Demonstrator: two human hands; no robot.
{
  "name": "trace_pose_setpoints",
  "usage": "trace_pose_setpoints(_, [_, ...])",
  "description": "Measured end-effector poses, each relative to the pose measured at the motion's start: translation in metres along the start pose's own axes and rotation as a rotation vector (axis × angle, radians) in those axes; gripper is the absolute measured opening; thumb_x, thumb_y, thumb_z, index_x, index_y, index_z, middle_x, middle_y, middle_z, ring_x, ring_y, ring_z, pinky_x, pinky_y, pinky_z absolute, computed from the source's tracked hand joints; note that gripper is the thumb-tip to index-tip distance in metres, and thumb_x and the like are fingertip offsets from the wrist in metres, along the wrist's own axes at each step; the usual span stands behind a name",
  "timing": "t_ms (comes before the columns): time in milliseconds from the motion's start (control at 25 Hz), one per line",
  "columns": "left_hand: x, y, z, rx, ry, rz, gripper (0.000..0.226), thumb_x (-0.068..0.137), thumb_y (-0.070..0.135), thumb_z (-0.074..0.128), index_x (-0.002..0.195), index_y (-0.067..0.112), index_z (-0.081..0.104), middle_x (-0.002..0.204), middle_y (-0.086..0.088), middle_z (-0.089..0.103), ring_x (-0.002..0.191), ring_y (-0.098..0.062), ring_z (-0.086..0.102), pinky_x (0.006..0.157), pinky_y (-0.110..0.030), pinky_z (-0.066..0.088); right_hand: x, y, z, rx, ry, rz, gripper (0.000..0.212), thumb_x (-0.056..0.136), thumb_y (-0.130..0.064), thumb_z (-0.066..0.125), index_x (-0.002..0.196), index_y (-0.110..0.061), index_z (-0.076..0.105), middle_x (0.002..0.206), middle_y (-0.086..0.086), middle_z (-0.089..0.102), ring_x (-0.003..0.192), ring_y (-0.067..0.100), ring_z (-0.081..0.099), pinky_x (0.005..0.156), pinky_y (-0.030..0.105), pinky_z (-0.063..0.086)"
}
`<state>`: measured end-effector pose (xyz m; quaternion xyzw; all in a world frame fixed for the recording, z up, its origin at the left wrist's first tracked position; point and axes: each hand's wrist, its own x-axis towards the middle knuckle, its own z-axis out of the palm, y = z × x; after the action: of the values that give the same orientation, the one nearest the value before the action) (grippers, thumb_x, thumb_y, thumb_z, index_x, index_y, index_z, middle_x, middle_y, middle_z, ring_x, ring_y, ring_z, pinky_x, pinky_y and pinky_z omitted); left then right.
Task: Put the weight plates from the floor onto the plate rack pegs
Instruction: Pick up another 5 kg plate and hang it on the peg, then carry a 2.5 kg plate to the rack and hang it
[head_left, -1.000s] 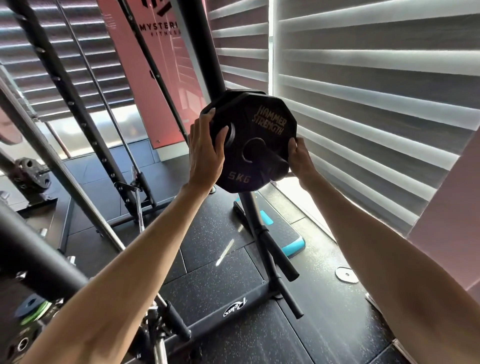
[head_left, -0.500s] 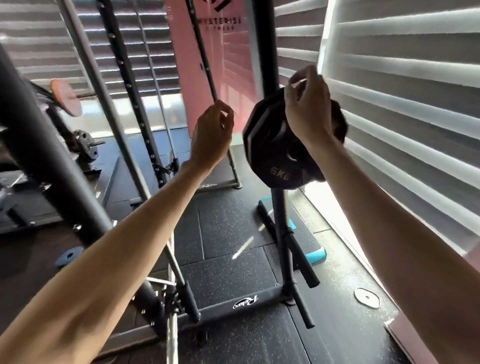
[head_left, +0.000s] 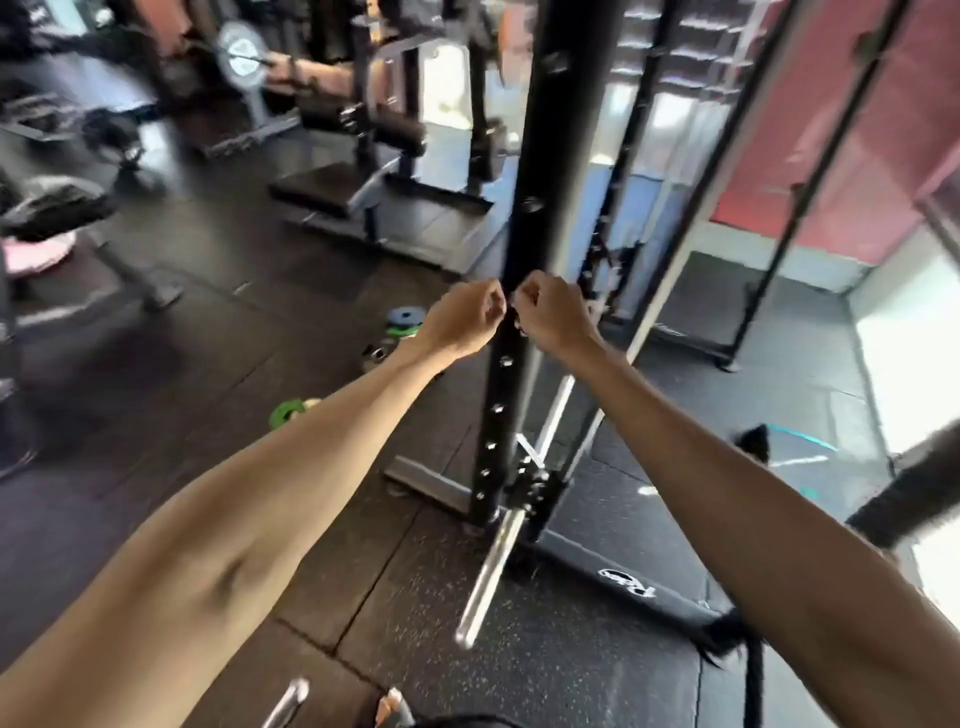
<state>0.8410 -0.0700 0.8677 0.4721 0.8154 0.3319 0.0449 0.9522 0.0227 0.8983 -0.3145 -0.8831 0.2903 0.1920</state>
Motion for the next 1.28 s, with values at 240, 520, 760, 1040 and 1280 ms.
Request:
trace_pose_setpoints(240, [-0.116,-0.229,-0.035,0.182,-0.137,-0.509,0.020,0.094,0.016,0.045,0.093,0.012,0.065,0.099,-0.017,0.070,0.094,-0.035,0.066,0.074,-0.036,0.051,-0.004,-0.058,0.228,-0.109,-0.573,-0.049,0.018,0.091,-0.019,0.051,0.087,-0.012,0.067,0.093,0.021,0.073,0.092,0.039,0.070,0.083,0.045,0.057])
trace_pose_setpoints(520, [-0.194,-0.359,-0.046,0.047,-0.204,-0.912,0.026,0.101,0.021,0.038,0.095,0.007,0.060,0.084,-0.011,0.063,0.079,-0.032,0.063,0.064,-0.038,0.045,-0.003,-0.091,0.393,-0.224,-0.961,-0.113,0.020,0.094,-0.021,0.050,0.097,-0.009,0.065,0.102,0.021,0.072,0.098,0.038,0.069,0.087,0.048,0.057])
trace_pose_setpoints(760, [-0.163,-0.451,-0.014,-0.046,-0.317,-1.088,0.025,0.100,0.022,0.041,0.098,0.011,0.064,0.090,-0.010,0.071,0.079,-0.027,0.070,0.075,-0.042,0.059,0.061,-0.075,0.501,-0.293,-1.108,-0.091,0.015,0.093,-0.027,0.050,0.093,-0.016,0.060,0.102,0.017,0.072,0.095,0.034,0.069,0.087,0.042,0.056])
trace_pose_setpoints(1040, [-0.043,-0.565,-0.013,-0.091,-0.490,-1.146,0.026,0.099,0.022,0.040,0.092,0.008,0.061,0.092,-0.015,0.069,0.080,-0.032,0.070,0.074,-0.044,0.058,0.187,-0.073,0.596,-0.274,-1.167,0.027,0.016,0.093,-0.020,0.044,0.090,-0.013,0.058,0.105,0.020,0.071,0.096,0.036,0.068,0.085,0.042,0.056])
trace_pose_setpoints(1280, [0.035,-0.681,-0.003,-0.049,-0.578,-1.088,0.017,0.099,0.020,0.044,0.087,0.015,0.055,0.087,-0.009,0.064,0.086,-0.031,0.065,0.076,-0.045,0.054,0.259,-0.063,0.680,-0.205,-1.109,0.216,0.029,0.098,-0.016,0.037,0.106,-0.004,0.062,0.108,0.020,0.069,0.099,0.036,0.066,0.085,0.039,0.051])
